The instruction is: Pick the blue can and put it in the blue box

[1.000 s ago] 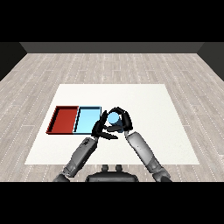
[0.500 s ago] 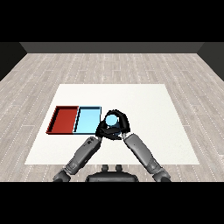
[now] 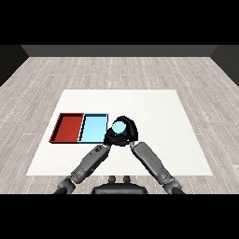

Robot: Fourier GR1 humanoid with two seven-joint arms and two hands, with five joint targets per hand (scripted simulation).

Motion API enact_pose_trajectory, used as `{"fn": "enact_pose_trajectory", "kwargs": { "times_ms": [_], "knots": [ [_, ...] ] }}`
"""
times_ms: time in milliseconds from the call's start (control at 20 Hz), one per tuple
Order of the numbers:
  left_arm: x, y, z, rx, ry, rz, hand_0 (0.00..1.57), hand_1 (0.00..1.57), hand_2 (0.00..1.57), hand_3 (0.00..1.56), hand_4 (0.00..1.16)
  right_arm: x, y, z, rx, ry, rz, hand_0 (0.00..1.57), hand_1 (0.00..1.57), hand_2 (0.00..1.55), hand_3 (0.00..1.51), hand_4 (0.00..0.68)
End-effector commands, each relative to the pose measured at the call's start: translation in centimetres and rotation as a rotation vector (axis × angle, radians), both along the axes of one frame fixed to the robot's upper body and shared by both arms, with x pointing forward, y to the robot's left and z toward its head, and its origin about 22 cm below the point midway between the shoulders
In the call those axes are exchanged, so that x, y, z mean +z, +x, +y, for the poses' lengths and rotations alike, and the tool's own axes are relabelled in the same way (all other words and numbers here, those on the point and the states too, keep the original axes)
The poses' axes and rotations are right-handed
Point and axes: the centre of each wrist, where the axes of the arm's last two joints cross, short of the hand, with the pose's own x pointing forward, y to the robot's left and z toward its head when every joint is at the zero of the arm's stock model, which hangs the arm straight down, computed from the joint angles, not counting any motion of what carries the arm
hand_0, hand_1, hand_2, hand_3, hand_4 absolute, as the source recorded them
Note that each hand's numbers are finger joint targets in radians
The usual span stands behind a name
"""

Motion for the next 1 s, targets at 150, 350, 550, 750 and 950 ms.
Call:
{"fn": "enact_pose_trajectory", "kwargs": {
  "times_ms": [150, 350, 550, 750, 950],
  "knots": [
    [-0.8, -0.5, -0.8, 0.063, -0.144, 0.039, 1.57, 1.57, 1.57, 1.47, 0.75, 0.2, -0.5, 0.4, 0.018, 0.08, 0.005, 1.46, 1.46, 1.44, 1.4, 0.626],
    [-1.4, -0.3, -0.8, 0.039, -0.153, 0.013, 1.57, 1.57, 1.57, 1.5, 0.91, 0.4, 0.7, 0.2, 0.024, 0.085, 0.015, 1.44, 1.44, 1.44, 1.39, 0.617],
    [-0.7, 0.5, -1.4, 0.069, -0.132, -0.062, 1.57, 1.57, 1.57, 1.51, 1.07, 0.1, 0.2, -1.2, 0.023, 0.098, 0.013, 1.41, 1.41, 1.44, 1.39, 0.588],
    [0.2, 0.8, -1.6, 0.089, -0.161, -0.107, 1.57, 1.57, 1.57, 1.54, 1.04, -1.4, -0.1, -0.6, 0.082, 0.04, 0.056, 0.82, 0.82, 0.93, 0.62, 0.031],
    [-1.5, 0.6, -0.6, 0.094, -0.151, -0.118, 1.57, 1.57, 1.57, 1.54, 1.12, -0.1, -0.4, -0.3, 0.086, 0.0, 0.033, 0.0, 0.0, 0.0, 0.0, 0.0]
  ]
}}
